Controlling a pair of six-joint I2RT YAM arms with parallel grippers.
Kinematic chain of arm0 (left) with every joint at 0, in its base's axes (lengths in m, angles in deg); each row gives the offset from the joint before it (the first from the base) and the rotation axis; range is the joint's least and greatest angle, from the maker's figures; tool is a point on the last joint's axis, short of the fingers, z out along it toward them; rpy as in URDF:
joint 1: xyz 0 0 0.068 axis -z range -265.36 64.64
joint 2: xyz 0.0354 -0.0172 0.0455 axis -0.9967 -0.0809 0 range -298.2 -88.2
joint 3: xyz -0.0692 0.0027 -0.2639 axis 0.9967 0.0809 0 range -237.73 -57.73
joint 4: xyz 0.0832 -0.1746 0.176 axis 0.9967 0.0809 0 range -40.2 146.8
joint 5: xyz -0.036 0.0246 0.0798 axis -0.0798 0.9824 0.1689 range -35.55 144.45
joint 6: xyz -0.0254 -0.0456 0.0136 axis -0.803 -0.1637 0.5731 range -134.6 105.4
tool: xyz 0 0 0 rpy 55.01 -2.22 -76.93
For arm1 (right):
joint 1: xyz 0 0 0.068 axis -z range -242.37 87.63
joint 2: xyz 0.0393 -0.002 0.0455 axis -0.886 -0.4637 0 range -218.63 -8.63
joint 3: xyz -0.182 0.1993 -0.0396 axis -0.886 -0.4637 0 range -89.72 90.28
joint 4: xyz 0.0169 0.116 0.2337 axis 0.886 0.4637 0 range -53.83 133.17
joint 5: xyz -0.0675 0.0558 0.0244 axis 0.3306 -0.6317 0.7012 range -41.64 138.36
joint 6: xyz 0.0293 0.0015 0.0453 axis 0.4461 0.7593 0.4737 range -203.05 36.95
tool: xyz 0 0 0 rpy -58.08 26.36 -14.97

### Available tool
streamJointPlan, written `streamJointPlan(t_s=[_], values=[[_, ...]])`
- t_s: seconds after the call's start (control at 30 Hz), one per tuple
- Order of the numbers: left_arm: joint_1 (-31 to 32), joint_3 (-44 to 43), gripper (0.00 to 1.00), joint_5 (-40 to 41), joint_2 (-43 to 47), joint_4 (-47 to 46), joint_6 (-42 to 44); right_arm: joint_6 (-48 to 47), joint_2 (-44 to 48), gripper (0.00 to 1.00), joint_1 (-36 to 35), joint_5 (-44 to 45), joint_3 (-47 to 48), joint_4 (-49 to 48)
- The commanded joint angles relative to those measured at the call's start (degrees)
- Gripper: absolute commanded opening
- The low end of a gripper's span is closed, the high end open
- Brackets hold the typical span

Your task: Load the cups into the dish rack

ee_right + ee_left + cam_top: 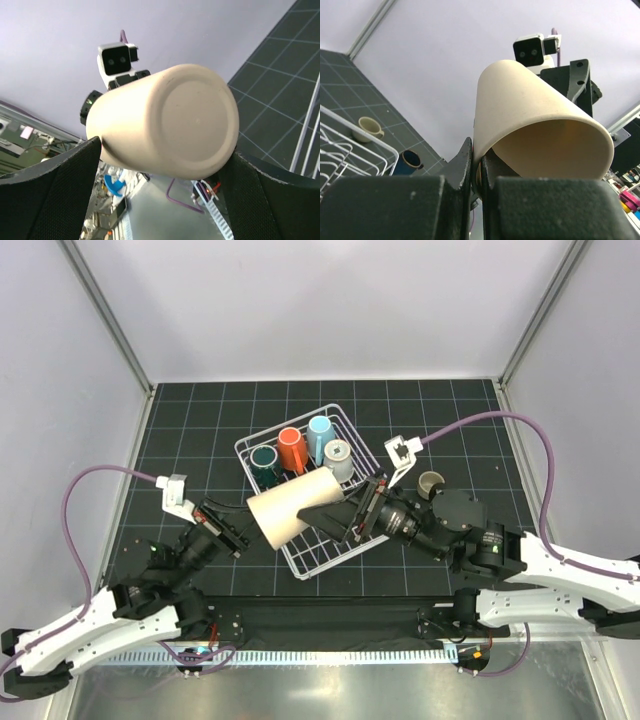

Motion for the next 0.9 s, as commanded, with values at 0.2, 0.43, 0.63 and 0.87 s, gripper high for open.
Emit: streamJointPlan(t_s=[0.2, 0.43, 0.63, 0.87], values=[[0.04, 2.86, 0.00, -1.08, 1.31, -11.83, 1.94, -1.04, 5.22, 0.84, 0.77, 2.49, -6.90, -19.70], [0.04, 4.35, 0.00, -0.99, 1.83, -14.55, 0.36, -2.71, 3.38, 0.84, 1.13, 1.17, -6.38, -23.04], [0.04, 4.45, 0.00, -2.22, 2.19, -15.00, -0.87, -1.83, 1.53, 0.84, 1.92, -0.50, -7.17, -27.97], [0.04, 5.50, 0.00, -1.43, 3.86, -14.92, -1.40, 1.94, -1.02, 0.74, 2.62, -3.58, -7.26, -31.39]])
